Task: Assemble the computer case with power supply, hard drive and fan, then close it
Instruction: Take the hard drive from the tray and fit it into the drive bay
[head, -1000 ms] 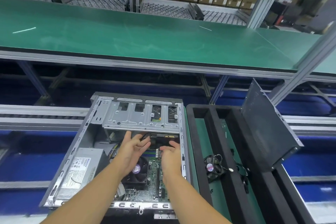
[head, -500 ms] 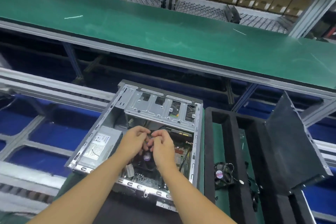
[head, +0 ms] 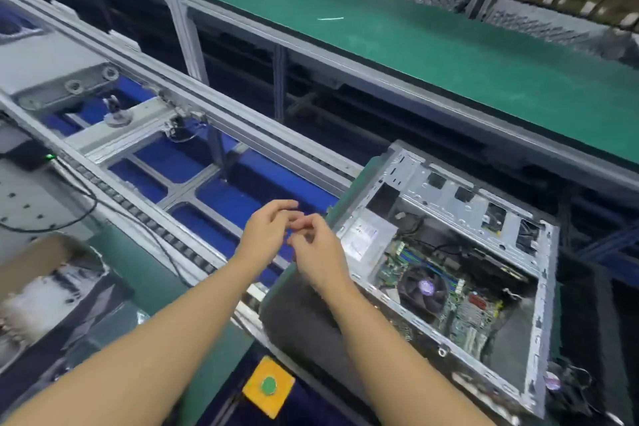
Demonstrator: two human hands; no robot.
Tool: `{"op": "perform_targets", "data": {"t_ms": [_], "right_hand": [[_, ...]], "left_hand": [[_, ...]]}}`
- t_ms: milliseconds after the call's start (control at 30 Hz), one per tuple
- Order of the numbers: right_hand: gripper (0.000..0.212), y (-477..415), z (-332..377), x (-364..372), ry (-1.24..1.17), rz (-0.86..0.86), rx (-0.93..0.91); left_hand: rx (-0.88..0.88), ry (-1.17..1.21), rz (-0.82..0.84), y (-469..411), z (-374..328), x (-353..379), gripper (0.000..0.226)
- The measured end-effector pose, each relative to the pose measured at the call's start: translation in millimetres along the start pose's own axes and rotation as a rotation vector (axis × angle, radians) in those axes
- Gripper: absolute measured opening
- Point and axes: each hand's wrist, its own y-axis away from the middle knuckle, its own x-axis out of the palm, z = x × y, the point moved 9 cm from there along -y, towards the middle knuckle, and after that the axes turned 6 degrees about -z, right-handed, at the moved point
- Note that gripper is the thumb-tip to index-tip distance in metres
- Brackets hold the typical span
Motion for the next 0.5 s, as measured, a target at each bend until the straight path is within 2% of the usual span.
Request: {"op": "perform_targets", "data": {"t_ms": [100,167,300,400,500], "right_hand": [[0.019,-1,-18,69,0.054,0.149,0.143],[0.017,3,-35,110,0.183,0.253,0.206],[0.009,19,-80,165,0.322,0.367,0.317],[0.013,31,-113,191,0.363,0.429,0.378],[0.013,46,-142,211,0.422,0.479,0.421]], "left_hand": [[-0.15,-0.189,-0.099,-10,65,-70,0.023],[-0.287,-0.305,-0.15,-9,112,-110,0.018],[-0.45,-0.574,-0.057,10,183,-156,0.012],[-0.551,-0.793,0.019,33,225,-176,0.029],[-0.633,-0.908,0.137,55,269,-180,0.05]]}}
